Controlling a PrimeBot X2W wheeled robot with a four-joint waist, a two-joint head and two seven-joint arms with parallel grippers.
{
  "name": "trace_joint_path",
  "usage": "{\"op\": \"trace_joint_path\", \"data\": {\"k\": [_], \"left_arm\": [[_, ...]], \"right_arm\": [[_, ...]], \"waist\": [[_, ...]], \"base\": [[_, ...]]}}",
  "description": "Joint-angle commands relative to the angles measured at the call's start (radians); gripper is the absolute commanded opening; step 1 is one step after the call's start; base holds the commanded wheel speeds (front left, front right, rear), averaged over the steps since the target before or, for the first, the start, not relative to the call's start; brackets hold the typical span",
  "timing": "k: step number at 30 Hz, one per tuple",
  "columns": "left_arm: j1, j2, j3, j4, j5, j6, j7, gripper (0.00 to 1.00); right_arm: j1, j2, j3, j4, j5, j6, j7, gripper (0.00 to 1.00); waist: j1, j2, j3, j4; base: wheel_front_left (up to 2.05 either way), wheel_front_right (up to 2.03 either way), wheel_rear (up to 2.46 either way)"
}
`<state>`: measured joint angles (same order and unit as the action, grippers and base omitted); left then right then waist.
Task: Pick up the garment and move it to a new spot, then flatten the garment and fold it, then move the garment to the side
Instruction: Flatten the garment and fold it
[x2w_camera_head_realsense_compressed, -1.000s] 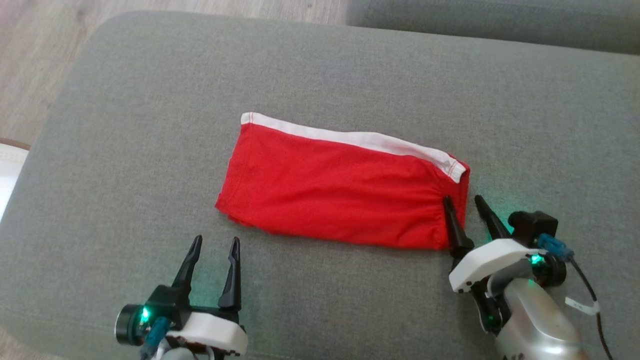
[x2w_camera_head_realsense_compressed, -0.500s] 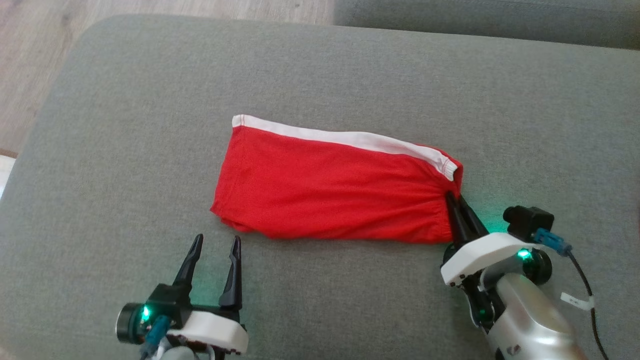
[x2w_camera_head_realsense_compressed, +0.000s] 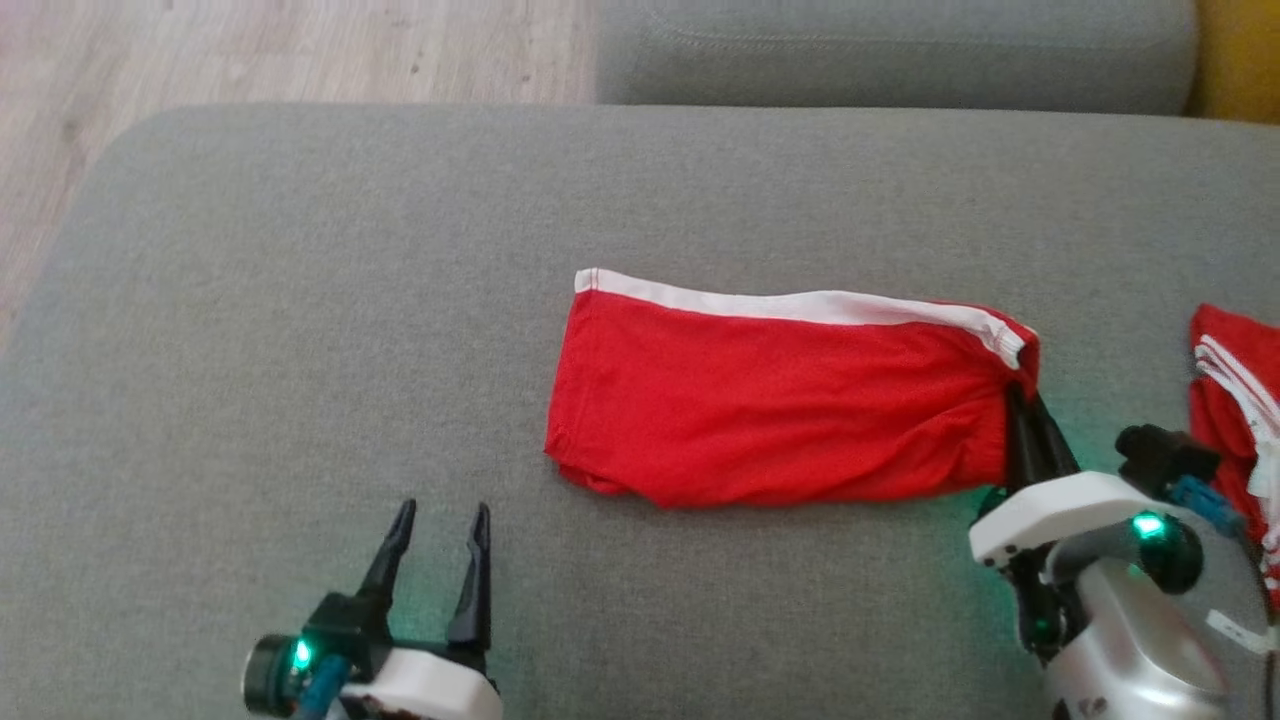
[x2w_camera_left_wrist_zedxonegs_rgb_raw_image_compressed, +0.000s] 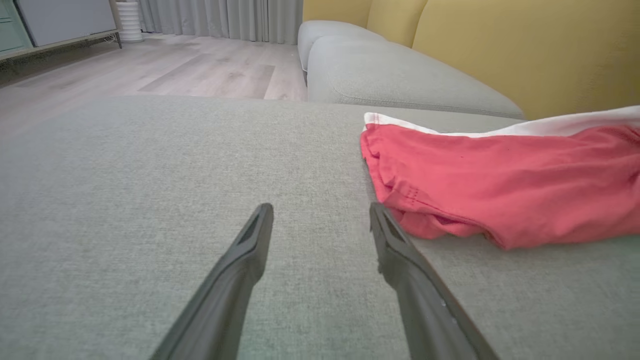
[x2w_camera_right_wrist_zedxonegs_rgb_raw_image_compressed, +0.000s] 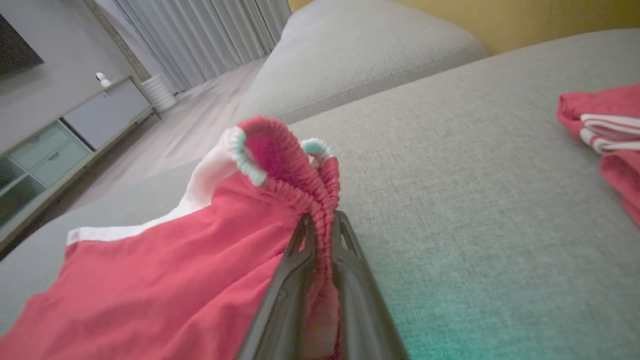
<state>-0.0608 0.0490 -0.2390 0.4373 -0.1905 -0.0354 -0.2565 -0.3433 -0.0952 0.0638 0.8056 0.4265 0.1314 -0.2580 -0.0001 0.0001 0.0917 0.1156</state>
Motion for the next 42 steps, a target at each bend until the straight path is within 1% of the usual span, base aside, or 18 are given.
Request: {"op": "trace_joint_path", "data": {"k": [1, 5, 8, 9, 14, 18, 21, 23, 25, 27, 30, 33, 34, 37, 40, 42], "left_arm": [[-0.007, 0.001, 0.006, -0.015, -0.013, -0.003, -0.005, 1.0], [-0.001, 0.001, -0.02, 0.0, -0.024, 0.0, -0.005, 1.0], [-0.004, 0.001, -0.04, 0.012, -0.022, -0.003, -0.005, 1.0], [-0.004, 0.001, -0.04, 0.012, -0.022, -0.003, -0.005, 1.0], [-0.019, 0.001, -0.056, 0.014, -0.017, -0.005, -0.005, 1.0], [-0.027, 0.001, -0.078, 0.013, -0.02, -0.009, -0.005, 1.0], [-0.031, 0.001, -0.098, 0.013, -0.015, -0.02, -0.005, 1.0], [-0.034, 0.001, -0.099, 0.017, -0.009, -0.019, -0.005, 1.0], [-0.038, 0.001, -0.095, 0.017, -0.006, -0.019, -0.005, 1.0], [-0.04, 0.001, -0.088, 0.018, -0.007, -0.016, -0.005, 1.0], [-0.042, 0.001, -0.073, 0.013, -0.009, -0.008, -0.005, 1.0], [-0.041, 0.001, -0.053, 0.003, -0.006, -0.003, -0.005, 1.0], [-0.041, 0.001, -0.045, -0.002, -0.006, -0.003, -0.005, 1.0], [-0.046, 0.001, -0.02, -0.02, -0.001, 0.001, -0.005, 1.0], [-0.056, 0.001, 0.0, -0.033, 0.006, 0.002, -0.005, 1.0], [-0.061, 0.001, 0.014, -0.039, 0.011, 0.003, -0.005, 1.0]], "right_arm": [[-0.025, 0.017, 0.066, -0.049, 0.04, -0.001, 0.002, 0.0], [-0.028, 0.035, 0.172, -0.139, 0.171, -0.001, 0.053, 0.0], [-0.02, 0.042, 0.247, -0.218, 0.28, -0.001, 0.103, 0.0], [-0.02, 0.042, 0.247, -0.218, 0.28, -0.001, 0.103, 0.0], [-0.018, 0.044, 0.36, -0.304, 0.41, -0.001, 0.158, 0.0], [-0.049, 0.045, 0.428, -0.294, 0.438, -0.001, 0.144, 0.0], [-0.076, 0.045, 0.464, -0.254, 0.453, -0.001, 0.119, 0.0], [-0.095, 0.045, 0.48, -0.221, 0.47, -0.001, 0.095, 0.0], [-0.113, 0.045, 0.509, -0.198, 0.491, -0.001, 0.074, 1.0], [-0.131, 0.045, 0.531, -0.181, 0.516, -0.001, 0.051, 1.0], [-0.155, 0.045, 0.544, -0.142, 0.509, -0.001, 0.017, 1.0], [-0.169, 0.045, 0.513, -0.095, 0.453, -0.001, 0.0, 1.0], [-0.172, 0.044, 0.481, -0.075, 0.42, -0.001, -0.002, 1.0], [-0.154, 0.042, 0.327, -0.059, 0.276, -0.001, -0.003, 1.0], [-0.1, 0.041, 0.184, -0.079, 0.109, -0.001, -0.003, 1.0], [-0.062, 0.041, 0.106, -0.115, -0.002, -0.001, -0.003, 1.0]], "waist": [[0.0001, -0.0001, -0.012, -0.007], [0.0001, -0.0001, -0.018, 0.008], [0.0001, -0.0001, -0.018, 0.037], [0.0001, -0.0001, -0.018, 0.037], [0.0001, -0.0001, -0.012, 0.107], [0.0001, -0.0001, -0.004, 0.172], [0.0001, -0.0001, 0.003, 0.213], [0.0001, -0.0001, 0.006, 0.231], [0.0001, -0.0001, 0.008, 0.242], [0.0001, -0.0001, 0.008, 0.244], [0.0001, -0.0001, 0.003, 0.226], [0.0001, -0.0001, -0.003, 0.19], [0.0001, -0.0001, -0.005, 0.176], [0.0001, -0.0001, -0.011, 0.129], [0.0001, -0.0001, -0.019, 0.085], [0.0001, -0.0001, -0.024, 0.057]], "base": [[0.0, 0.0, 0.0], [0.0, 0.0, 0.0], [0.0, 0.0, 0.0], [0.0, 0.0, 0.0], [0.0, 0.0, 0.0], [0.0, 0.0, 0.0], [0.0, 0.0, 0.0], [0.0, 0.0, 0.0], [0.0, 0.0, 0.0], [0.0, 0.0, 0.0], [0.0, 0.0, 0.0], [0.0, 0.0, 0.0], [0.0, 0.0, 0.0], [0.0, 0.0, 0.0], [0.0, 0.0, 0.0], [0.0, 0.0, 0.0]]}}
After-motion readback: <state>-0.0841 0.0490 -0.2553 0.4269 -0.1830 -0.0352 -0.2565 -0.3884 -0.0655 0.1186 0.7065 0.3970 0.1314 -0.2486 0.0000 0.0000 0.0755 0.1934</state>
